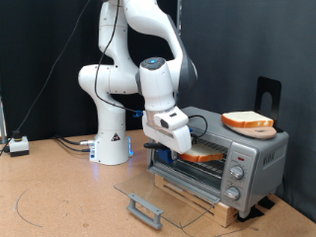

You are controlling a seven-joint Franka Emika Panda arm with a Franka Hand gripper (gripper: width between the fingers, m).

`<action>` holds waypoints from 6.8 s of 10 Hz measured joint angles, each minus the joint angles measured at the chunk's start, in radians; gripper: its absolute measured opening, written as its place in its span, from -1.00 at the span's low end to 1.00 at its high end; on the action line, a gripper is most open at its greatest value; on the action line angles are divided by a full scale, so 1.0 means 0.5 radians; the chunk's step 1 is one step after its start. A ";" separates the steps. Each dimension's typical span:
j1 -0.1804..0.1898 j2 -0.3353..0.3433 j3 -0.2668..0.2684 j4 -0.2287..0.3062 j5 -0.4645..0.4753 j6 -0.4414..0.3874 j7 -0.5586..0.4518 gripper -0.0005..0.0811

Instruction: Make a piece of toast with the oven

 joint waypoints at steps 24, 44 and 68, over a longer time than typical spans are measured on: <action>-0.086 -0.168 -0.024 -0.065 -0.169 -0.020 -0.189 -0.02; -0.308 -0.256 -0.676 0.245 0.055 -0.900 -0.612 -0.02; 0.256 -1.087 0.235 -0.096 1.036 -1.245 0.118 0.00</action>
